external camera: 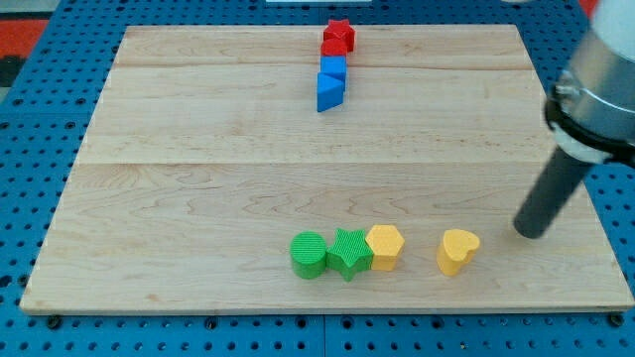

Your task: Push the group of blocks slightly left

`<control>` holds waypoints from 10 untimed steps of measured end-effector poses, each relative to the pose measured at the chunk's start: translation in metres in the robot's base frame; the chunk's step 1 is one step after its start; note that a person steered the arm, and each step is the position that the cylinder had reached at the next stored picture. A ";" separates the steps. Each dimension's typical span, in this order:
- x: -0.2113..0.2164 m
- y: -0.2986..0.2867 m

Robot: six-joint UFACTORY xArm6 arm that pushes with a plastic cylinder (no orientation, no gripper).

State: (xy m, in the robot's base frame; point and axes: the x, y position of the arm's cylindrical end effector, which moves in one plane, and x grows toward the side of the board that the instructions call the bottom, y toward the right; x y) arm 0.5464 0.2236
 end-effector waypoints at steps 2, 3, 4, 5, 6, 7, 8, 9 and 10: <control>0.017 -0.034; 0.017 -0.075; 0.017 -0.082; 0.017 -0.084; 0.017 -0.090; 0.017 -0.095; 0.017 -0.102; 0.017 -0.117; 0.017 -0.131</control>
State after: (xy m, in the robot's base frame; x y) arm 0.5638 0.0925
